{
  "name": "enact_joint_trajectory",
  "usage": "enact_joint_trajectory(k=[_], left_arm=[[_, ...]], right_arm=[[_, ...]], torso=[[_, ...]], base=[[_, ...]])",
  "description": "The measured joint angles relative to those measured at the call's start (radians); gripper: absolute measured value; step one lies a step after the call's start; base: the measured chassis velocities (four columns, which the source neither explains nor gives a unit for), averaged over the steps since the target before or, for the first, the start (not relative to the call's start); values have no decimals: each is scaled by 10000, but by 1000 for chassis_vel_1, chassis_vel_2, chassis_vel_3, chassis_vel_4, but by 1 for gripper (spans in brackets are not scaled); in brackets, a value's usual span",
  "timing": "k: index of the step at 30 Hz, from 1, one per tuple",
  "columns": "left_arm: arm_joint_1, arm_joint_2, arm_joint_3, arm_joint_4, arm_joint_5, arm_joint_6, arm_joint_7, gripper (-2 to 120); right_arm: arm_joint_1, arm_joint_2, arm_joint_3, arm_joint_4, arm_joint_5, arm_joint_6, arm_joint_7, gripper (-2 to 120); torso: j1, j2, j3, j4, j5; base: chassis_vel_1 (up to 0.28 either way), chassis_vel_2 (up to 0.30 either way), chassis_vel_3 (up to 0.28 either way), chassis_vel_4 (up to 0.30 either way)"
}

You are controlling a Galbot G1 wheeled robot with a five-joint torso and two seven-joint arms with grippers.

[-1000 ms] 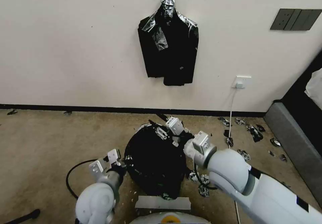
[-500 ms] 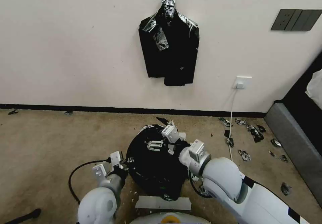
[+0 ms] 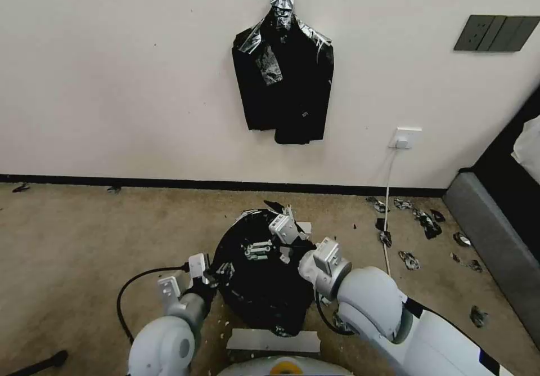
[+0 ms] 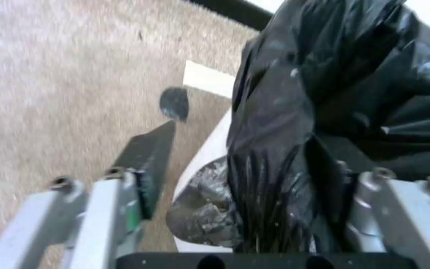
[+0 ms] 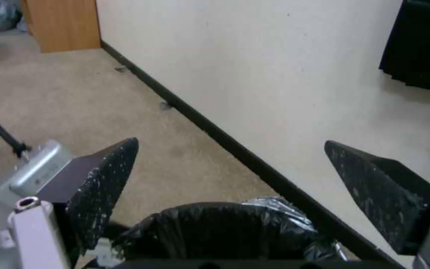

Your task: Place a trash bag onto the trash bin.

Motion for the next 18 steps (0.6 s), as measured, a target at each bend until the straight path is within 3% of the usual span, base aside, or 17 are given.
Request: enact_joint_trajectory(k=[9, 13, 14, 15, 16, 18], left_arm=[[35, 252, -85, -371, 111, -245, 392, 93], [109, 253, -160, -446, 312, -992, 825, 99], [141, 260, -243, -428, 574, -1665, 1188, 99], [156, 441, -668, -374, 1151, -3336, 1955, 100], [156, 441, -668, -374, 1151, -3336, 1955, 100], [152, 627, -1004, -278, 1426, -4552, 2124, 100]], right_arm=[[6, 74, 34, -19, -14, -53, 55, 100], [-173, 255, 207, -51, -114, -80, 522, 100], [-362, 396, 430, -57, -226, -184, 813, 100], [-1183, 825, 1400, 95, -406, -558, 1833, 100], [-1183, 825, 1400, 95, -406, -558, 1833, 100], [-1902, 1085, 2281, 199, -791, -471, 2279, 100]], torso=[[0, 0, 0, 2, 0], [0, 0, 0, 3, 0], [0, 0, 0, 3, 0], [0, 0, 0, 2, 1], [0, 0, 0, 2, 1], [0, 0, 0, 3, 0]], base=[[0, 0, 0, 0], [0, 0, 0, 0], [0, 0, 0, 0], [0, 0, 0, 0], [0, 0, 0, 0], [0, 0, 0, 0]])
